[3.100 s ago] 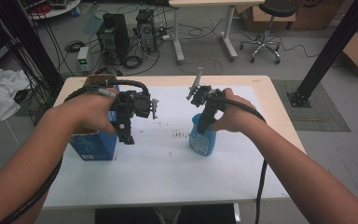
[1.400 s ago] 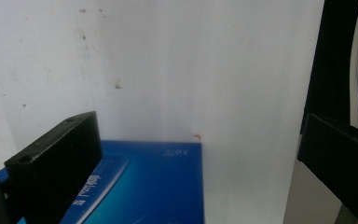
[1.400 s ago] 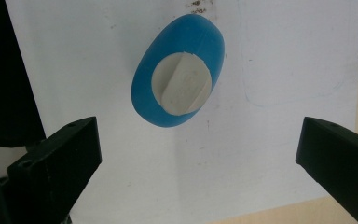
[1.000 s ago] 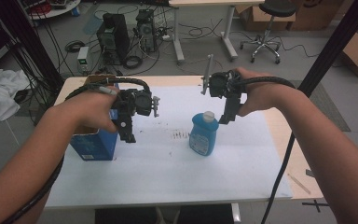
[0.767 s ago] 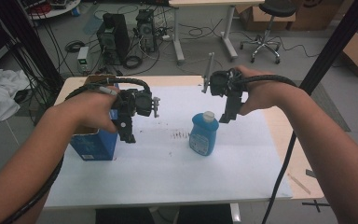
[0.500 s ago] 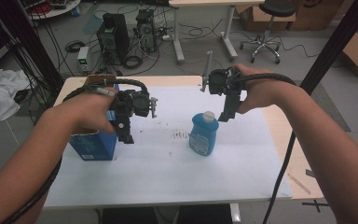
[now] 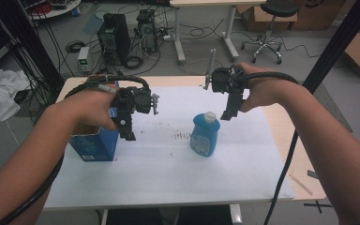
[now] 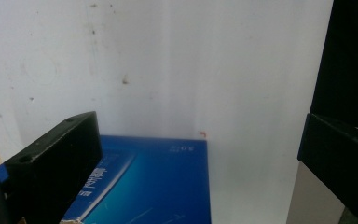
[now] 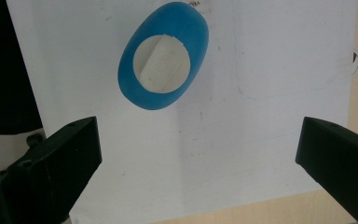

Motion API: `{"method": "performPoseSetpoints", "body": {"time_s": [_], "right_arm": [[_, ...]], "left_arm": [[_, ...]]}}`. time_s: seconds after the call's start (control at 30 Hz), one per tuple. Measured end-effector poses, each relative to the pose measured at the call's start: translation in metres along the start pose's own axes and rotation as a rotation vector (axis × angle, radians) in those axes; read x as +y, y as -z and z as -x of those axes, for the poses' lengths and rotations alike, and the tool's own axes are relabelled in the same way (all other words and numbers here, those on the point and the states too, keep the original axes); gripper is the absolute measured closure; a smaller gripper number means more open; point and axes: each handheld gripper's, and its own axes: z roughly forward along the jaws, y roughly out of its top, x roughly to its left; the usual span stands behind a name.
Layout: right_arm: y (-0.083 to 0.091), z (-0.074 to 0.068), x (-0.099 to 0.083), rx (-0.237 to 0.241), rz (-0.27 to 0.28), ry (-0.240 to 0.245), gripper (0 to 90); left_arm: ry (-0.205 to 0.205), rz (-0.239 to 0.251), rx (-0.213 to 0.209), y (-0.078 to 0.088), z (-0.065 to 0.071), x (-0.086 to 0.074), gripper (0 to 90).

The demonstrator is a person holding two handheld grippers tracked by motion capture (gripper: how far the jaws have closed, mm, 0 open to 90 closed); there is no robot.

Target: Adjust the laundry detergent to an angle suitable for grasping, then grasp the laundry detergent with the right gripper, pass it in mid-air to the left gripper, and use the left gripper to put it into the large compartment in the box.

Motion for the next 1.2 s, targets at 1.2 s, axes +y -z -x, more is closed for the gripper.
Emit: {"method": "performPoseSetpoints", "body": {"time_s": [1.2], "right_arm": [[-0.007,-0.031,-0.056,-0.042,0.269,-0.144,0.0]], "left_arm": [[-0.041,0.021,0.017,0.003,0.009,0.002,0.1]]}}
